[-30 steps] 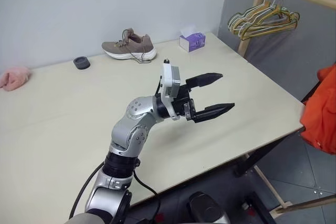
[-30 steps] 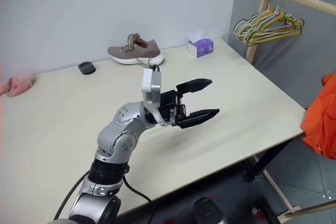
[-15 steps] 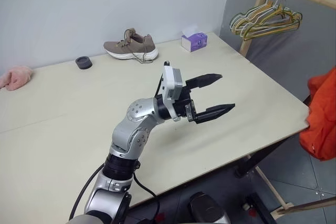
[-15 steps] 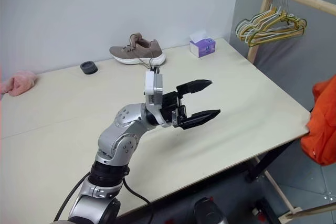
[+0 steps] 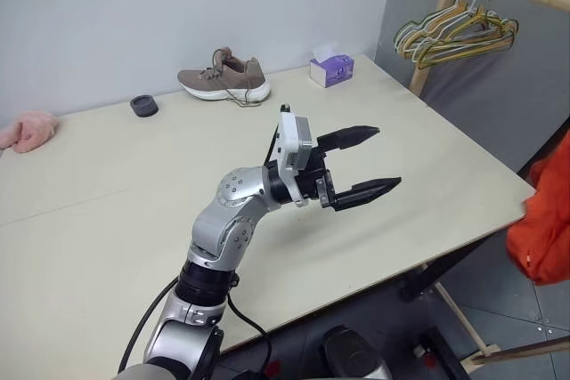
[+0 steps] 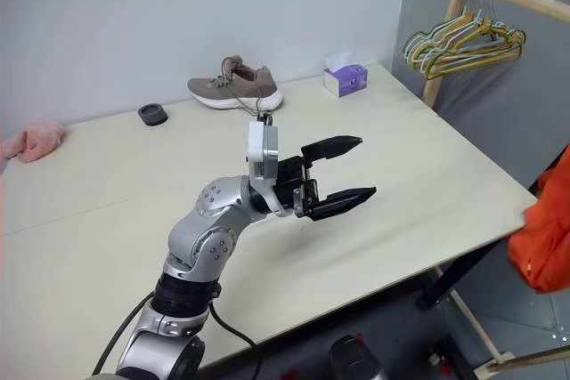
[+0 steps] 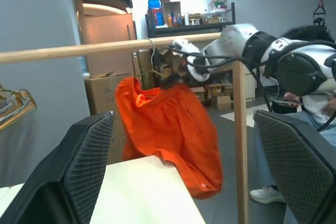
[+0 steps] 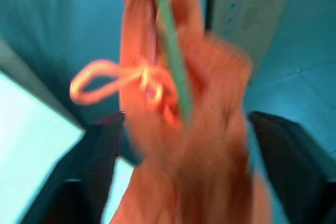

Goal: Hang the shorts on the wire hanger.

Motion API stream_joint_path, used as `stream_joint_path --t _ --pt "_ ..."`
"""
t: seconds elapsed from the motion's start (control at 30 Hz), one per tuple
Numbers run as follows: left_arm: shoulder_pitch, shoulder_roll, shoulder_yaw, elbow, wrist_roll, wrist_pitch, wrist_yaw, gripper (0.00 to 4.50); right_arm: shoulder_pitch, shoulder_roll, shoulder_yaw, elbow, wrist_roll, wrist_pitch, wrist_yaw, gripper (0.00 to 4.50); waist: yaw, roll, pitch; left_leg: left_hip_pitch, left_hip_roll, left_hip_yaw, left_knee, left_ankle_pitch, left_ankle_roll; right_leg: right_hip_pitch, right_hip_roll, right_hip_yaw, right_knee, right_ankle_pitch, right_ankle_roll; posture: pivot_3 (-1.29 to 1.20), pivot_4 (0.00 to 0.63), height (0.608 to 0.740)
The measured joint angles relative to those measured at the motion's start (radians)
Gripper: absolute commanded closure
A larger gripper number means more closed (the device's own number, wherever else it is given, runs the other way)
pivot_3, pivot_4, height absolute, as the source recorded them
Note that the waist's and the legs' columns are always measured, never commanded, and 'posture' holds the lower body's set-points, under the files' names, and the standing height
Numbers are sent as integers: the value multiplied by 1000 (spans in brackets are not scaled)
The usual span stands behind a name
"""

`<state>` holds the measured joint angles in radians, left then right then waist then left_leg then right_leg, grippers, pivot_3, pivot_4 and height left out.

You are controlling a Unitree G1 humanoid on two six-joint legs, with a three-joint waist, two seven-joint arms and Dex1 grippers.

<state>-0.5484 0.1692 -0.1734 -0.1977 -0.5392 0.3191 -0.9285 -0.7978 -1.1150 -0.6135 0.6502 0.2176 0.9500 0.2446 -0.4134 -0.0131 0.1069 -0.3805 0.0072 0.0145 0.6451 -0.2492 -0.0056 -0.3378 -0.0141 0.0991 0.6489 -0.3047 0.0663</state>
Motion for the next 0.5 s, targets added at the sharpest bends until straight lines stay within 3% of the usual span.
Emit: stream_joint_path --t 0.3,0.5 --pt "-3 -17 -12 3 -4 -1 -1 0 227 93 -60 -451 -11 -155 -34 36 -1 1 0 0 0 1 0 -1 0 0 0 0 -1 1 1 -405 91 740" --pt "-3 -18 -10 3 -9 1 12 0 364 214 28 -715 2 -341 38 36 -3 0 0 1 1 0 1 -1 0 0 1 0 -1 1 2 -359 81 740"
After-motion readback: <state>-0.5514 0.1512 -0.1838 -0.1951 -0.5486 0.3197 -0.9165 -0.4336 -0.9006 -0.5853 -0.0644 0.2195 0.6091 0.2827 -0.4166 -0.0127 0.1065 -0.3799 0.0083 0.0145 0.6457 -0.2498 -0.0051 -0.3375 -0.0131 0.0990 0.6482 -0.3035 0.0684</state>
